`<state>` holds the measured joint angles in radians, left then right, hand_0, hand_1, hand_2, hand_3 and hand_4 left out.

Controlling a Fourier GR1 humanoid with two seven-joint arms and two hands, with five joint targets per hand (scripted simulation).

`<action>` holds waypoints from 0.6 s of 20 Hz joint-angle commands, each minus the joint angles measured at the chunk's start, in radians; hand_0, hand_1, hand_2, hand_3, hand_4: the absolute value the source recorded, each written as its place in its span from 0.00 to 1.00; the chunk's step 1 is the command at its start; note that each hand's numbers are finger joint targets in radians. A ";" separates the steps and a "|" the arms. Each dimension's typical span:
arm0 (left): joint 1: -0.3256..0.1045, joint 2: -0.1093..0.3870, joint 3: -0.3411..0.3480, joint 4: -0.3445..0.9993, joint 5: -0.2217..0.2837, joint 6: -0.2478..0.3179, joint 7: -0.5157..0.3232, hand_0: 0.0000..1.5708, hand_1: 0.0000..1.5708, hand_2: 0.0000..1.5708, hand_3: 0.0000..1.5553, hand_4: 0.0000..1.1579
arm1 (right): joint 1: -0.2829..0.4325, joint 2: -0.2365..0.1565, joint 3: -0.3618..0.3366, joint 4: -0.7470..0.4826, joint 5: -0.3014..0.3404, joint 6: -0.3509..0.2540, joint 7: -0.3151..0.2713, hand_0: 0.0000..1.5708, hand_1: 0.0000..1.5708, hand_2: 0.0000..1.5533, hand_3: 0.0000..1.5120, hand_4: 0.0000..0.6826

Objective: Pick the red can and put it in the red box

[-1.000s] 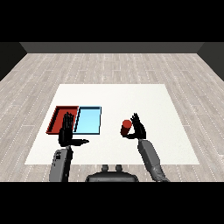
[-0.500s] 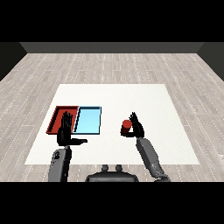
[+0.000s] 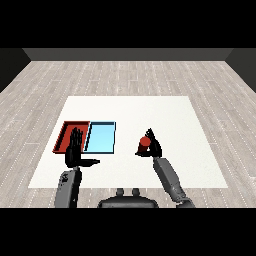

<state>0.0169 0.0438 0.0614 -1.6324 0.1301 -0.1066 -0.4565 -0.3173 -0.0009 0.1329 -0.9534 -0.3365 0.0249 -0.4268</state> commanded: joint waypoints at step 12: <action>-0.016 0.030 0.037 -0.015 0.053 -0.035 0.032 0.00 0.00 0.00 0.00 0.00 | -0.064 0.001 0.082 0.085 -0.051 -0.081 -0.001 0.00 0.00 0.00 0.00 0.00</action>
<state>-0.0036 0.0473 0.0759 -1.6290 0.1517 -0.1114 -0.4416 -0.4104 -0.0012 0.1841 -0.8566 -0.3785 -0.0343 -0.4305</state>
